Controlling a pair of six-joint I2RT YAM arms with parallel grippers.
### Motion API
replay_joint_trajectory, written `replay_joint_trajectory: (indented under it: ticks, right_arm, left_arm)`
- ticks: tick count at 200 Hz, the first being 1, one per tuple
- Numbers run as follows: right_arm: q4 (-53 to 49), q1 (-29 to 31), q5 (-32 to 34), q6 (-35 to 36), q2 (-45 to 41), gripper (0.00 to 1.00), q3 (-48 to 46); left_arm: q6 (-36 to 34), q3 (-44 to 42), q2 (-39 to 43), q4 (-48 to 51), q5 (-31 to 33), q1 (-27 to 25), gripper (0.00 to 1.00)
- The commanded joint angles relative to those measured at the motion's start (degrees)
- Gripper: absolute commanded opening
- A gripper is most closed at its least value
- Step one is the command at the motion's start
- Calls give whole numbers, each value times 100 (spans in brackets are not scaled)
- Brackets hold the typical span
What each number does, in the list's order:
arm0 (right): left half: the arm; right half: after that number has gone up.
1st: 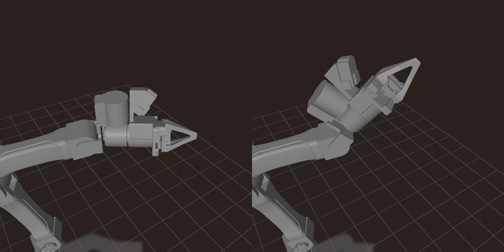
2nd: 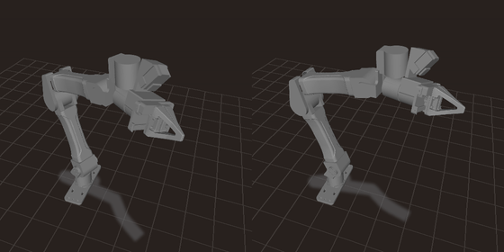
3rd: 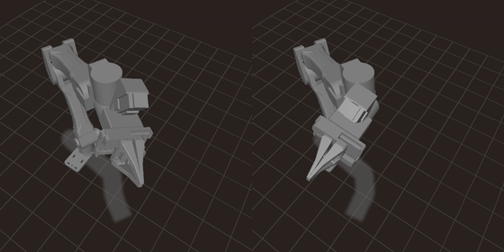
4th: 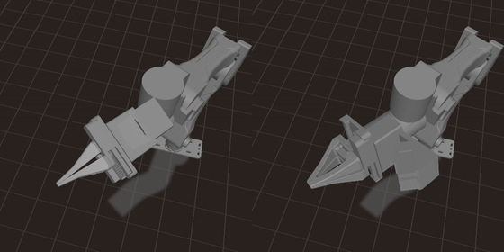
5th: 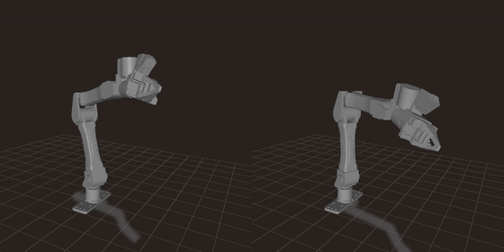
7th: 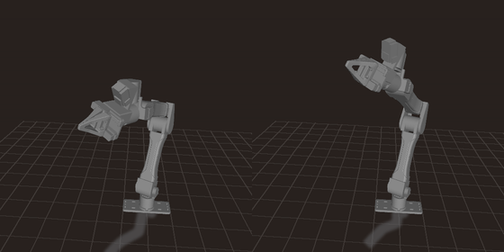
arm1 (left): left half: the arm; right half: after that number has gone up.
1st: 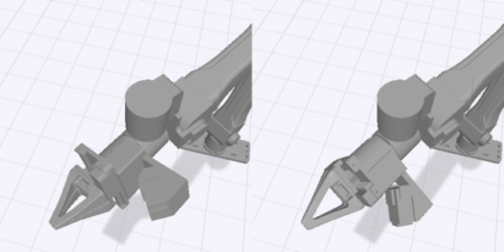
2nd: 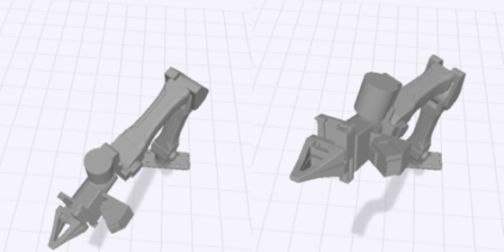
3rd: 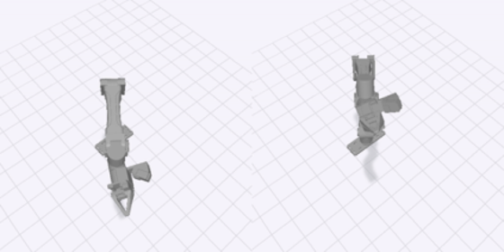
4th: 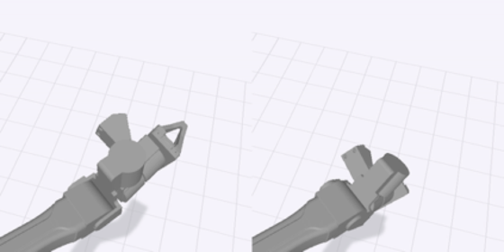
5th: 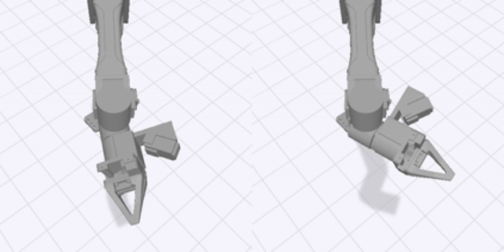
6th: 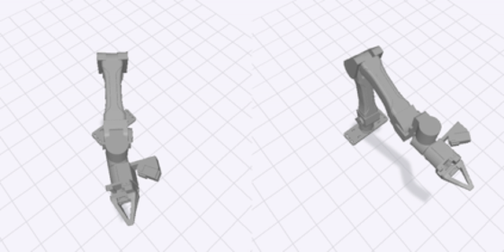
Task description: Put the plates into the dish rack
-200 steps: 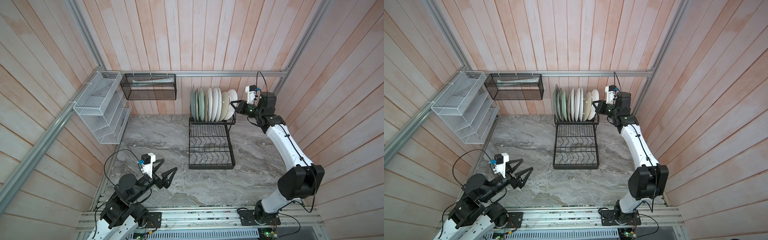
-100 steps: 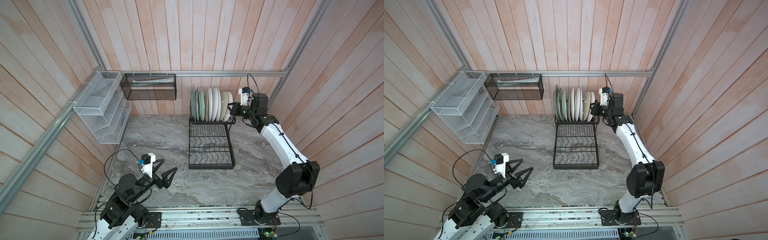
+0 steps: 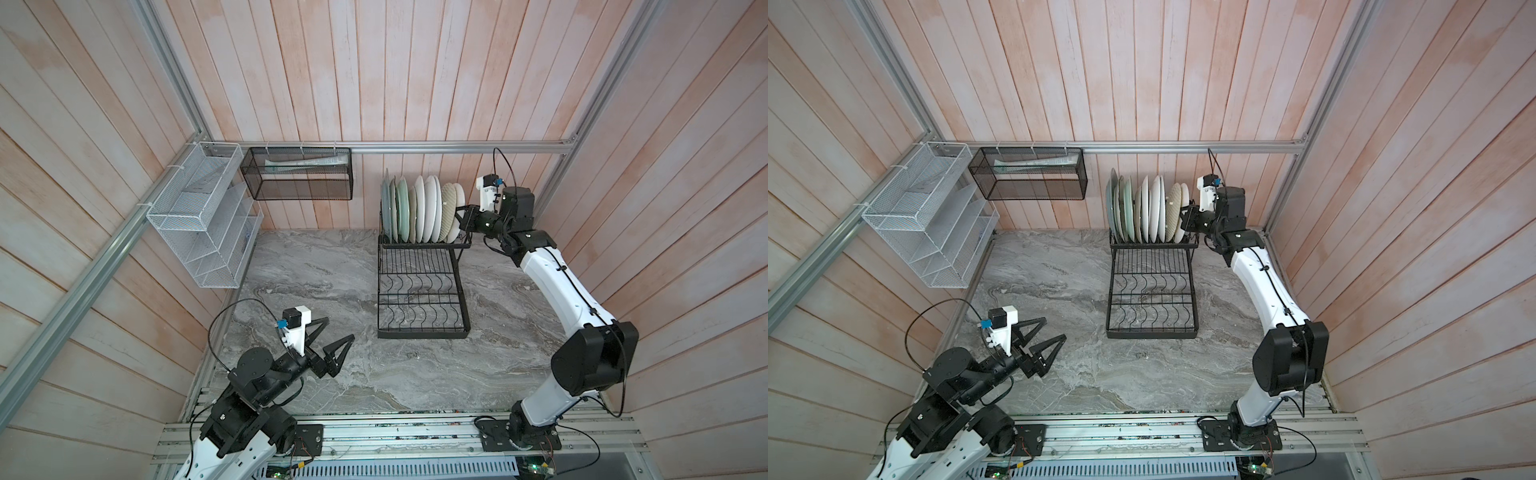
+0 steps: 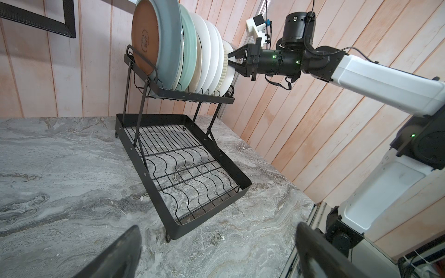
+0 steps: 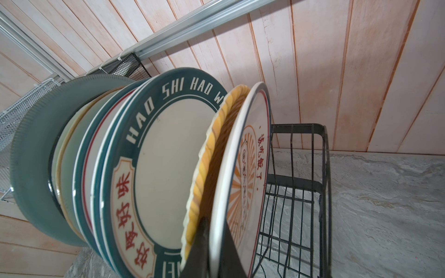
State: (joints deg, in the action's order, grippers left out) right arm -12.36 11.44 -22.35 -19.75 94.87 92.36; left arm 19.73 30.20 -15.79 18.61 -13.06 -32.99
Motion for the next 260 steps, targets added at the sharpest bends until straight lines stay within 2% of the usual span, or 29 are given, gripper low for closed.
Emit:
replay_joint_trajectory:
  ticks: [1, 72, 178, 195, 234, 260]
  right_arm:
    - [5, -42, 134, 70, -7, 10, -130]
    - [22, -46, 178, 24, -232, 26, -51]
    - [30, -70, 187, 16, -425, 37, -14]
    - [76, -97, 126, -19, -501, 38, -46]
    - [231, -142, -131, -128, -756, 51, -110]
    - [353, -211, -296, -256, -954, 52, -174]
  left_arm:
    - [15, -4, 56, -49, 10, 19, 100]
    - [36, 8, 96, -32, 3, 13, 100]
    - [58, 4, 26, -32, 26, 19, 100]
    - [68, 2, -7, -29, 46, 17, 100]
    - [137, 50, -127, 44, 189, 13, 100]
    - [194, 65, -139, 73, 276, 13, 100]
